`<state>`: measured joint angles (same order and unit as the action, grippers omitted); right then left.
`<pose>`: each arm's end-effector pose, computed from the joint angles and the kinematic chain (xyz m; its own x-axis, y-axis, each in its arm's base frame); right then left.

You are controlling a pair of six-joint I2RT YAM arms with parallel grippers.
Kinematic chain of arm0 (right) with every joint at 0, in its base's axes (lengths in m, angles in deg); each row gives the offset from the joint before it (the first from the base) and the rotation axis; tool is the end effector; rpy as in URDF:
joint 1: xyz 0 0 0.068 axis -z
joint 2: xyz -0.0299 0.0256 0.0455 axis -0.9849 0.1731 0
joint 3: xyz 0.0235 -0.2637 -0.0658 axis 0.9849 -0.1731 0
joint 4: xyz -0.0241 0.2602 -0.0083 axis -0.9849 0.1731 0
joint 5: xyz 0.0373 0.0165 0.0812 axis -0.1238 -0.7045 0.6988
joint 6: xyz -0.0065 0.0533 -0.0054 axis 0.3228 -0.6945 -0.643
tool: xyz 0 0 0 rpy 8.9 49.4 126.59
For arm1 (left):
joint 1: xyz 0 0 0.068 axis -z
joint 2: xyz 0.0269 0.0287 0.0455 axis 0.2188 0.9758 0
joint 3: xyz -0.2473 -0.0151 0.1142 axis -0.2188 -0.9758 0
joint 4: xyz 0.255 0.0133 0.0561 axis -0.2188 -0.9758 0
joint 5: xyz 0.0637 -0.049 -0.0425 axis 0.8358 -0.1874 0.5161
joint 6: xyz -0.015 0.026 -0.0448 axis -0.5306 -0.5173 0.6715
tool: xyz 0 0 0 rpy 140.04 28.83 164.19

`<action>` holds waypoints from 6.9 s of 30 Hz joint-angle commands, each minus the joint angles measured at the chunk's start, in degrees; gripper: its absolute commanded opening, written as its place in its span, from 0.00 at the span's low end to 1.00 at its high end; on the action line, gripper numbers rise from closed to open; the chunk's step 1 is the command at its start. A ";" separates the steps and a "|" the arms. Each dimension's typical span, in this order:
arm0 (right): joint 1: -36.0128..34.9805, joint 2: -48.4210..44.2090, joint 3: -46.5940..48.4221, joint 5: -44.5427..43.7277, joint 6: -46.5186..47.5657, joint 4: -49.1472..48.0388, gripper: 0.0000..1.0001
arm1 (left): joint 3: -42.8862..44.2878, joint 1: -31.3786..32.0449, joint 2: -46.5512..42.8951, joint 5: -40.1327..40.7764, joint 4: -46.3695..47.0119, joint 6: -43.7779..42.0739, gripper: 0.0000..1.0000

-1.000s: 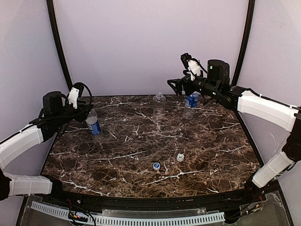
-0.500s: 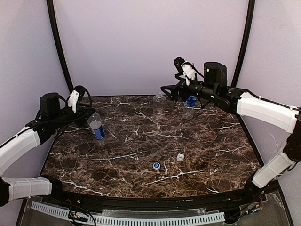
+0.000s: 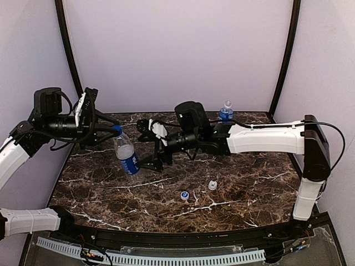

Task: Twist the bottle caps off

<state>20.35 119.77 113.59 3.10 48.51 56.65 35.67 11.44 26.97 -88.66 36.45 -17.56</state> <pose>0.2072 0.3886 0.3017 0.1431 -0.2555 -0.9561 -0.9897 -0.0352 -0.1387 0.1606 -0.1018 0.3928 0.1366 0.1910 -0.9720 0.9578 0.2249 0.1788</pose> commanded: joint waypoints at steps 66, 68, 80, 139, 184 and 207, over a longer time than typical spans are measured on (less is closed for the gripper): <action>-2.63 -0.54 -3.70 3.11 -14.36 -26.55 0.27 | -12.86 8.59 -2.10 5.69 23.35 15.39 0.39; -2.63 -0.70 -3.70 2.94 -13.98 -25.60 0.32 | -12.65 8.61 -2.23 6.64 23.59 15.38 0.32; -0.85 -11.27 1.97 -10.50 -11.64 6.99 0.81 | -16.27 8.65 -4.42 23.36 17.71 1.85 0.29; -3.81 7.77 37.30 -14.11 -23.77 39.33 0.00 | -22.18 10.42 -3.92 43.12 20.12 -12.66 0.14; -6.68 6.28 39.63 -33.34 -37.12 40.14 0.56 | -27.14 10.81 -4.85 48.87 26.87 -11.30 0.08; -3.82 9.67 39.00 -31.02 -37.45 38.25 0.46 | -27.43 10.82 -5.53 45.40 26.48 -10.90 0.08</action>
<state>15.94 128.17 153.00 -29.65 11.44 97.21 8.96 22.04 22.25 -41.95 61.39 -28.66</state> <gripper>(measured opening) 0.468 0.287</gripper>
